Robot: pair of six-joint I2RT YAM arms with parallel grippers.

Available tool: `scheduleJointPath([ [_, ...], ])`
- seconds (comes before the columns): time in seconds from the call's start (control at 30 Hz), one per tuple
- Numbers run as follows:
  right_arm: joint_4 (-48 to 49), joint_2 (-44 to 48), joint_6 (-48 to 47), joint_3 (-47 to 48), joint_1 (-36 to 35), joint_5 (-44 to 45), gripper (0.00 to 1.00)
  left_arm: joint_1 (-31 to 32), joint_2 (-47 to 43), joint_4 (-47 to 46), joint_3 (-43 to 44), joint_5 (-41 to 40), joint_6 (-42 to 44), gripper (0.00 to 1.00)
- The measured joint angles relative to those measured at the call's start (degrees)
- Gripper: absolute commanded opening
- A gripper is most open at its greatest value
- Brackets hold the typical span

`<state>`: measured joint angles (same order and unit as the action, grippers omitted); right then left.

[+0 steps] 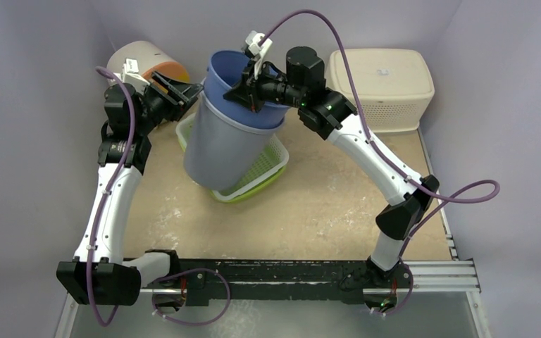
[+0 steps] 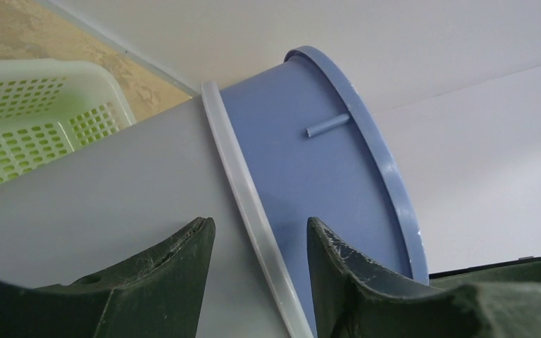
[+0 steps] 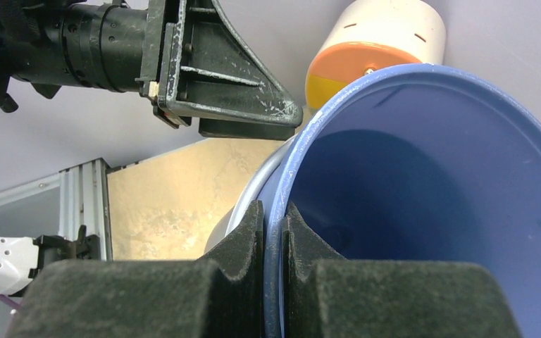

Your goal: Turn the large container upside down

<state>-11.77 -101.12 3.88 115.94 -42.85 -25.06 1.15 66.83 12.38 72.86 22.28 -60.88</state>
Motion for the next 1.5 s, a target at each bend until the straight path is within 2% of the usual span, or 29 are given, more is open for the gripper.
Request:
scheduleJointPath([
  [0.43,-0.37,-2.21,-1.53,0.92,0.09,-0.17,0.0,0.04,2.89,0.0,-0.81,1.57,-0.04,0.26],
  [0.47,-0.61,-2.56,-1.66,1.51,0.13,-0.17,0.0,0.11,3.41,-0.13,-0.28,1.6,-0.02,0.17],
  [0.5,-0.92,-2.89,-1.77,2.1,0.17,-0.17,0.0,0.22,3.82,-0.17,0.22,1.57,0.02,0.02],
  [0.53,-1.33,-3.26,-1.95,2.67,0.22,-0.22,0.0,0.39,4.2,-0.22,0.63,1.57,0.02,0.0],
  [0.8,-5.22,-5.86,-3.69,7.41,0.87,0.28,0.0,2.01,6.58,-0.81,2.03,0.0,0.81,0.0],
  [1.03,-11.43,-8.83,-7.54,14.49,0.66,2.71,0.0,3.06,6.1,-0.11,1.44,-1.95,5.18,0.0],
  [1.2,-12.37,-10.03,-8.5,16.81,0.72,3.58,0.0,3.15,2.64,-3.15,-3.89,-3.5,7.93,0.0],
  [1.3,-10.78,-10.03,-8.72,17.11,1.4,4.55,0.0,3.63,1.46,2.16,-10.54,-3.58,10.88,0.0],
  [1.5,-4.11,-10.01,-6.95,17.11,3.13,3.85,0.0,4.28,7.74,10.12,-17.84,-3.91,13.53,0.0],
])
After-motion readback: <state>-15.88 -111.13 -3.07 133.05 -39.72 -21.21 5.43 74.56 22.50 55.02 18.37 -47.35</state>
